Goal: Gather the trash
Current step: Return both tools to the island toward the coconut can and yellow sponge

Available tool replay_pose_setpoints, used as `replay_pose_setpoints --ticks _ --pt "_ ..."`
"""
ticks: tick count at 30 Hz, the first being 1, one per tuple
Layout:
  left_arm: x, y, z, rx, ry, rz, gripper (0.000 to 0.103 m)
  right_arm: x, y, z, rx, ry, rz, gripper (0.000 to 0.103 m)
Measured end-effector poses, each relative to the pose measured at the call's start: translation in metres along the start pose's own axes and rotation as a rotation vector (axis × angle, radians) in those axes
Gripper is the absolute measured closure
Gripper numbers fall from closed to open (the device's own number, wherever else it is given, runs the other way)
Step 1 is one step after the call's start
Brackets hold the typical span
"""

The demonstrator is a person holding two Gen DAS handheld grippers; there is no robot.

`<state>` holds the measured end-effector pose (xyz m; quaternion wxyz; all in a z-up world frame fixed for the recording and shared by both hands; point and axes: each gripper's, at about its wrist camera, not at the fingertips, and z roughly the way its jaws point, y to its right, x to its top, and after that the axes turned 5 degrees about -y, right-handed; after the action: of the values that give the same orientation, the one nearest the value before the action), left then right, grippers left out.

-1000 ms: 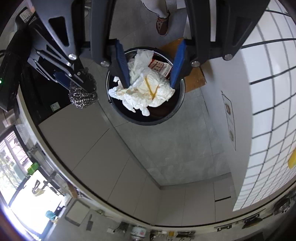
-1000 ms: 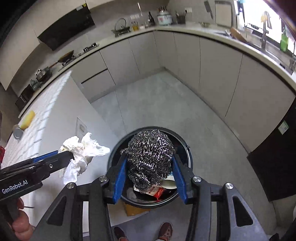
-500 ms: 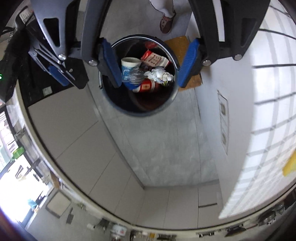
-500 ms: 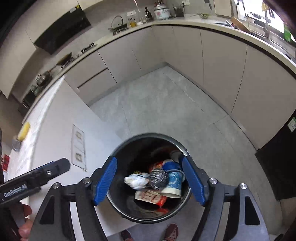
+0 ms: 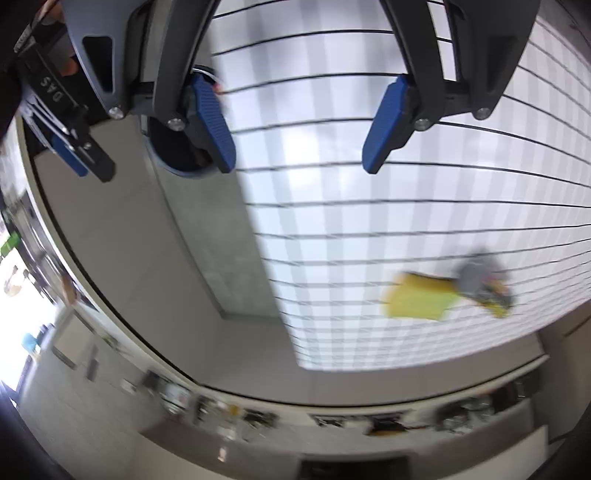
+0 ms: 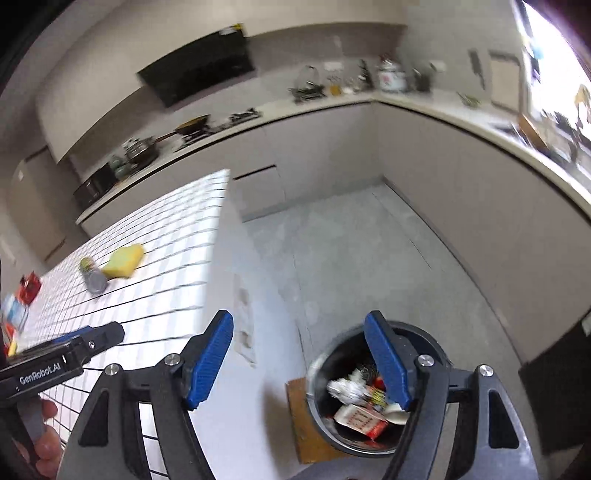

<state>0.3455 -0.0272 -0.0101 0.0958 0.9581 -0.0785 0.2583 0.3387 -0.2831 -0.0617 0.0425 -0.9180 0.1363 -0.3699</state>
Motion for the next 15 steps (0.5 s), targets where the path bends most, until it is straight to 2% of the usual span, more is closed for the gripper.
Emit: replay_pose_setpoints --ticks 5,9,15 --pt "0.003 -0.080 -0.008 0.071 0.037 -0.081 0.027 0.005 -0.074 0.001 0.027 0.016 -0.066 0.027" --pt "0.007 -0.142 -0.002 0.113 0.035 -0.152 0.026 0.004 -0.129 0.009 0.024 0.026 -0.103 0.027" --pt "0.016 -0.192 0.004 0.152 0.038 -0.166 0.026 0.001 -0.187 0.028 0.032 0.023 -0.119 0.027"
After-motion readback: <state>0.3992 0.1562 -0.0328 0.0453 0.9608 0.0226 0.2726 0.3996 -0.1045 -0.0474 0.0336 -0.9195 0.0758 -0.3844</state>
